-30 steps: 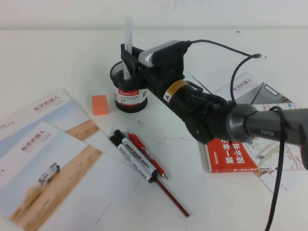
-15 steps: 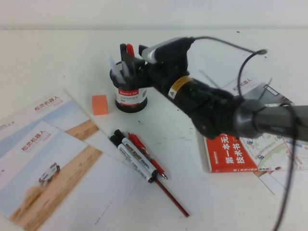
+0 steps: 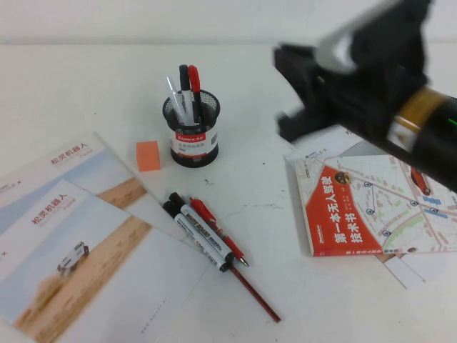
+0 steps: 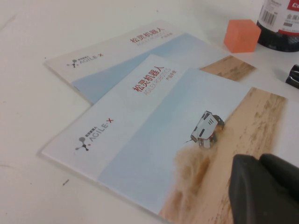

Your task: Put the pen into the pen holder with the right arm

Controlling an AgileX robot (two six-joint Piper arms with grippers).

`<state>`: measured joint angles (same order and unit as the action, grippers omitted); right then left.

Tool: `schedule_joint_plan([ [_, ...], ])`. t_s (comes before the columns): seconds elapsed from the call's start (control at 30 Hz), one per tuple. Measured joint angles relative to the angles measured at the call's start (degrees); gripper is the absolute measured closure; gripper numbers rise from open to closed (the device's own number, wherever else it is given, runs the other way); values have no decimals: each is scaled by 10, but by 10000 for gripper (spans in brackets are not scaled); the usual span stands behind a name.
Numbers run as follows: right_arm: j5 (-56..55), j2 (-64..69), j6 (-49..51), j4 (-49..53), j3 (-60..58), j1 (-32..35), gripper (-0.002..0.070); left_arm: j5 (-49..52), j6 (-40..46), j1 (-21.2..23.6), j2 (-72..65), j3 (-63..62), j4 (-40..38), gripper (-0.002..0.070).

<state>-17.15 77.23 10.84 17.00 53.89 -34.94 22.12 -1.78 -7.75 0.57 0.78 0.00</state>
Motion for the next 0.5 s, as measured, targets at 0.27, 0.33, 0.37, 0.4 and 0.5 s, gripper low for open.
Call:
schedule_joint_plan([
  [0.27, 126, -144, 0, -21, -138, 1, 695, 0, 0, 0, 0, 0, 0, 676],
  [0.33, 135, -168, 0, -45, -174, 9, 695, 0, 0, 0, 0, 0, 0, 676],
  [0.37, 136, -181, 0, -54, -195, 16, 695, 0, 0, 0, 0, 0, 0, 676],
  [0.4, 136, -194, 0, -59, -215, 26, 695, 0, 0, 0, 0, 0, 0, 676],
  [0.5, 129, -230, 0, -65, -266, 53, 695, 0, 0, 0, 0, 0, 0, 676],
])
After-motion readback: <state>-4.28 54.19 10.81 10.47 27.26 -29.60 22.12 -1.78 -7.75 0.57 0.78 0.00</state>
